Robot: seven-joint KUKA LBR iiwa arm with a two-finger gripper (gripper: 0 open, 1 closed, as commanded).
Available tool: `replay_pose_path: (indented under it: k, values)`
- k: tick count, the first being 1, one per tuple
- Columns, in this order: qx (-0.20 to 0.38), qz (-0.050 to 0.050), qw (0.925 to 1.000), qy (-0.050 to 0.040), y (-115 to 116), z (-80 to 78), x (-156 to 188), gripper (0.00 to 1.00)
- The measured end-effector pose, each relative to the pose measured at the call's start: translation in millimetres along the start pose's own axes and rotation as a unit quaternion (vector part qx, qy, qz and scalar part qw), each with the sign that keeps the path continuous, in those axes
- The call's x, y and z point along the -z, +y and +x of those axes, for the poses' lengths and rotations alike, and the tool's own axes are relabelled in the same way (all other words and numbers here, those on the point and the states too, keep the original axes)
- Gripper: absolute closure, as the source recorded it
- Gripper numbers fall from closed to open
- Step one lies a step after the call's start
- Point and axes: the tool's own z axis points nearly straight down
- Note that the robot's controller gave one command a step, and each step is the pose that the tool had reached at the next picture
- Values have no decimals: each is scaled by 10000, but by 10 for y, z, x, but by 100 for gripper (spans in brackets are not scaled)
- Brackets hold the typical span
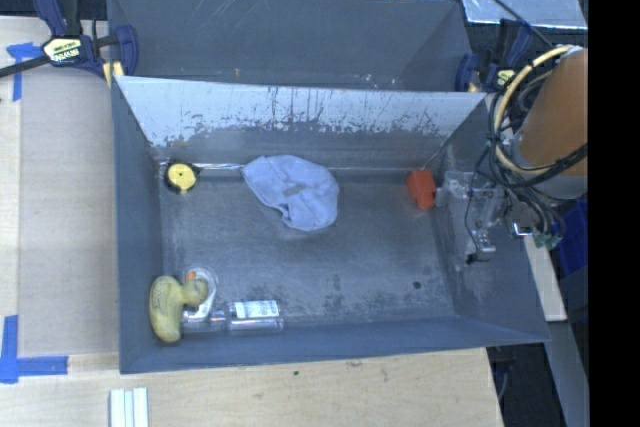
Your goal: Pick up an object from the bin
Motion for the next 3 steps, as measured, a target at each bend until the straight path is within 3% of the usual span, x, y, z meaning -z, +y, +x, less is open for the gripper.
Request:
replay_pose_path:
  k: [1, 2, 3]
  values:
    - [18, 7, 10000, -42, 6, -19, 46, 0]
    - [-224, 3, 9997, -41, 452, -123, -785, 0]
    - [-528, 5, 9986, -61, 574, -544, -1025, 0]
